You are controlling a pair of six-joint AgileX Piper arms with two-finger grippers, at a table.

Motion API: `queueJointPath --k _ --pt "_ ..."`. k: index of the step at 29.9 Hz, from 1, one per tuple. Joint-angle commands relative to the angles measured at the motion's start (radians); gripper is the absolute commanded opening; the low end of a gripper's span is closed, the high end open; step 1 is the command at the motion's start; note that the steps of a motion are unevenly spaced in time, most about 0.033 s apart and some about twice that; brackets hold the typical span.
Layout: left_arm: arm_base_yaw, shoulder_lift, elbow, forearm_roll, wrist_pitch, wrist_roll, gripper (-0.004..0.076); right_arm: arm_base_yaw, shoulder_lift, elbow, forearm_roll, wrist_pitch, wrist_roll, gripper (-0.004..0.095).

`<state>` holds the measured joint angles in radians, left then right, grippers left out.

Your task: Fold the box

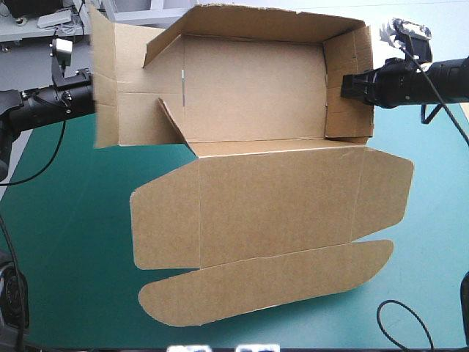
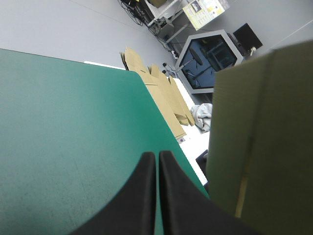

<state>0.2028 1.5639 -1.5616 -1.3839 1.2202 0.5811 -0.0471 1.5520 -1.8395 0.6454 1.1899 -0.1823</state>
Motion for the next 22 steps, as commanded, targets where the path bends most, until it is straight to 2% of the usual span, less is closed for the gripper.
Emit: queueJointPath --k 1,8,22 --pt "-0.010 -0.073 -0.032 -0.069 0.070 0.007 0.0006 0.047 -0.014 -0.027 -0.017 -0.089 0.048 -0.0006" --pt "-0.011 -0.106 -0.032 -0.040 0.070 0.002 0.0006 0.144 0.041 -0.027 -0.060 -0.196 0.096 -0.0002" --pt "-0.091 -0.122 -0.032 -0.016 0.068 -0.011 0.0006 0.195 0.087 -0.027 -0.082 -0.264 0.116 -0.0003"
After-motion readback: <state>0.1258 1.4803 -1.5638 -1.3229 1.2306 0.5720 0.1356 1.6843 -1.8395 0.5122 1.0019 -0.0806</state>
